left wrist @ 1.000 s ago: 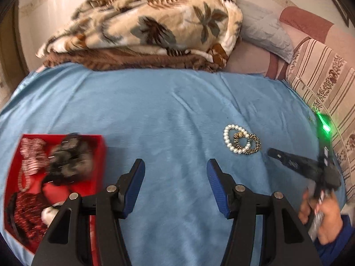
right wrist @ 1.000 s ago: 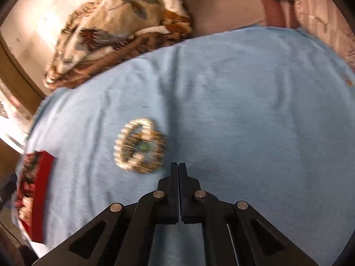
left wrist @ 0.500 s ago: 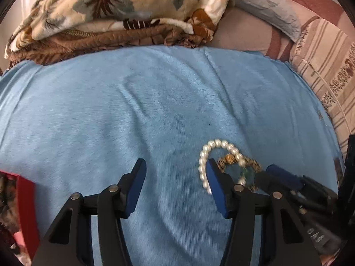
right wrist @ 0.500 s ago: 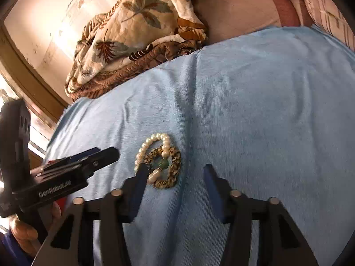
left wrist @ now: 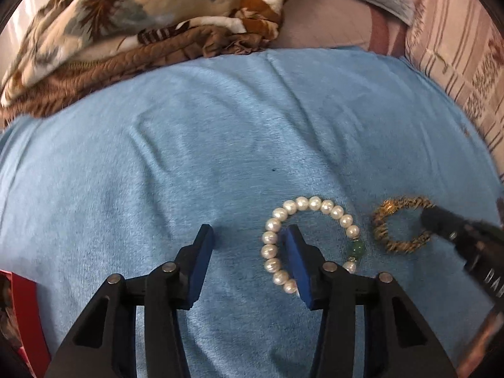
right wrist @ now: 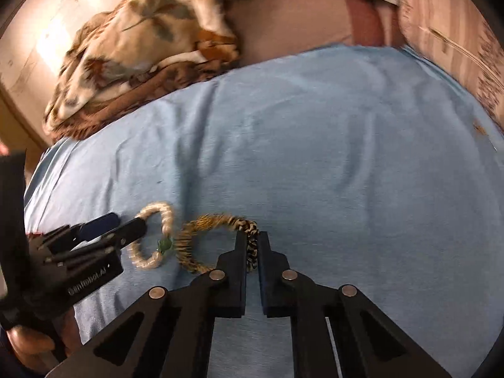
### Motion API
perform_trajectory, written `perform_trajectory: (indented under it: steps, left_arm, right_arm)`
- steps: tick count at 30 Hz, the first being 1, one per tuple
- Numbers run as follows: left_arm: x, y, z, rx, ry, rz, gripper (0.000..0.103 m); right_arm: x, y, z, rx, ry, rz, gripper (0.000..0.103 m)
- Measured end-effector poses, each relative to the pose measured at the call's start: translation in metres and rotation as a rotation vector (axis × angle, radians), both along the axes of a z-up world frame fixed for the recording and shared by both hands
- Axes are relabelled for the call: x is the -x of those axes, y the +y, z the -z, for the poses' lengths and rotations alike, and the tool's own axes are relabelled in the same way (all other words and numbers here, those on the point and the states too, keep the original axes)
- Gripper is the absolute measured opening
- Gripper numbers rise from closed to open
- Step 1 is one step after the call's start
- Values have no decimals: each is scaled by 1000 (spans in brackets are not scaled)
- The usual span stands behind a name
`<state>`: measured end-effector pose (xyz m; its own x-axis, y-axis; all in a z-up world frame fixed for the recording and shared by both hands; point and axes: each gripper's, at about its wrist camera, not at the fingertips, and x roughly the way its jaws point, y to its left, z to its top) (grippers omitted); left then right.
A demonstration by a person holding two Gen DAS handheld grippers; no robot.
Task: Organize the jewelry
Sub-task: 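Grasp the green-bead pearl bracelet with the left tool while the right tool grasps the gold leopard bracelet, then carry both bracelets into the red tray and open both tools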
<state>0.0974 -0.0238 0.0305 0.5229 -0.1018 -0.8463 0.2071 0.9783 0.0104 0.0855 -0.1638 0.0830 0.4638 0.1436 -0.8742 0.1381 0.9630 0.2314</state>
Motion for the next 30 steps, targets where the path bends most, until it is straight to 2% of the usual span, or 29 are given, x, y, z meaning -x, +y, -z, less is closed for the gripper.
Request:
perform_trajectory:
  steps: [1, 2, 3, 5, 12, 19, 26, 30]
  left_arm:
    - [2, -2, 0, -10, -6, 6, 40]
    - [3, -4, -1, -6, -7, 22, 20]
    - [4, -6, -2, -13, -7, 30, 10]
    - [7, -6, -6, -29, -4, 38, 9]
    - [32, 18, -44, 47, -45, 20, 9]
    - [86, 50, -98, 113, -118, 24, 9]
    - [141, 97, -138, 191, -171, -6, 9]
    - [173, 129, -151, 193, -208, -31, 9]
  right_arm:
    - [0, -5, 2, -23, 4, 7, 7]
    - [2, -12, 5, -78, 8, 16, 7]
    - [1, -16, 7, -111, 11, 23, 7]
    - [0, -17, 10, -150, 11, 25, 7]
    - [5, 3, -2, -133, -73, -12, 7]
    - [31, 33, -32, -38, -186, -65, 7]
    - [62, 70, -49, -24, -221, -118, 7]
    - [85, 92, -54, -42, -220, -134, 7]
